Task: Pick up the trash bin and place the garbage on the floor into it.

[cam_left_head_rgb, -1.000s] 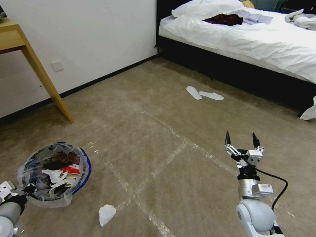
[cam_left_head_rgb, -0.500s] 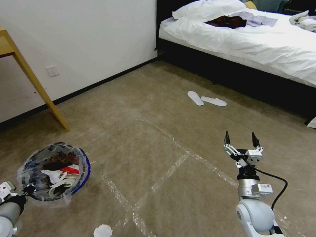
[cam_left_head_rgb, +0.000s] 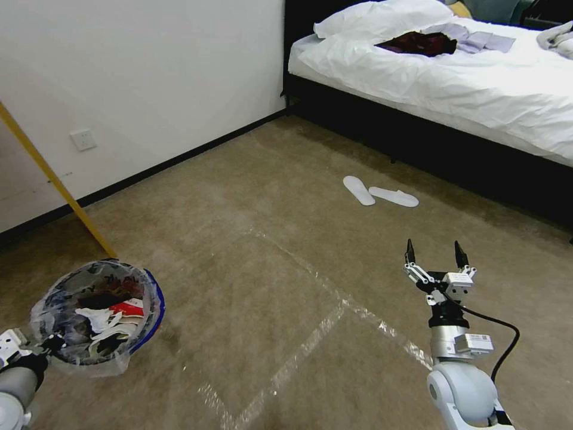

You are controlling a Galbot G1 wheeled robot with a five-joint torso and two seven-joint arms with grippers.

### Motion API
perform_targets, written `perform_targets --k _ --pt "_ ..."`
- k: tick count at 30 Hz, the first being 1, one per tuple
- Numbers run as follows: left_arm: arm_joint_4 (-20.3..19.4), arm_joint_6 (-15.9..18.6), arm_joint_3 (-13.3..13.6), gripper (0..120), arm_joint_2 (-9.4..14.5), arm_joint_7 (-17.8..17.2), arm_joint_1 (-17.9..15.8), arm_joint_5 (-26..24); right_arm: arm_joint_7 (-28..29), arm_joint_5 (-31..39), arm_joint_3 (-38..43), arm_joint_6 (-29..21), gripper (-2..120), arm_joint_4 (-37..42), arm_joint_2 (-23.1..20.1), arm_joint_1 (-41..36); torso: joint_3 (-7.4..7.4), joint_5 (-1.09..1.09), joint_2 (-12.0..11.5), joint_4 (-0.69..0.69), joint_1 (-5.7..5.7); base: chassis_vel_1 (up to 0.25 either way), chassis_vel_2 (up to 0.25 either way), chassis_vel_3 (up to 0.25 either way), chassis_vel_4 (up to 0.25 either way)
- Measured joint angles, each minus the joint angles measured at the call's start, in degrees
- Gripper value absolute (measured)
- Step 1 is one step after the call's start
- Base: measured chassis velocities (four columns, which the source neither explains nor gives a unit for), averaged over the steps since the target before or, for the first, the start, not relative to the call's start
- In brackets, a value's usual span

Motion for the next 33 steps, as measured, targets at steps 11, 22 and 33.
perform_targets --k 11,22,33 --pt "-0.2 0.0 -0.1 0 -0.2 0.0 0.2 0.1 -0.1 0.1 0.0 0.2 100 -0.3 0.0 0.2 0.0 0.01 0.0 0.01 0.0 -0.177 0.19 0.182 -0.179" --pt "-0.1 0.0 0.1 0 -0.4 -0.1 0.0 0.3 -0.1 0.2 0.1 0.3 100 -0.5 0.1 0.3 0.0 -0.01 0.0 0.01 0.01 -0.182 0.183 0.181 -0.184" --pt "0.0 -0.1 0.0 0 -0.5 0.1 0.2 0.3 -0.1 -0.1 -0.3 0.4 100 -0.6 0.2 0.4 -0.01 -0.01 0.0 -0.01 0.0 -0.172 0.2 0.18 -0.197"
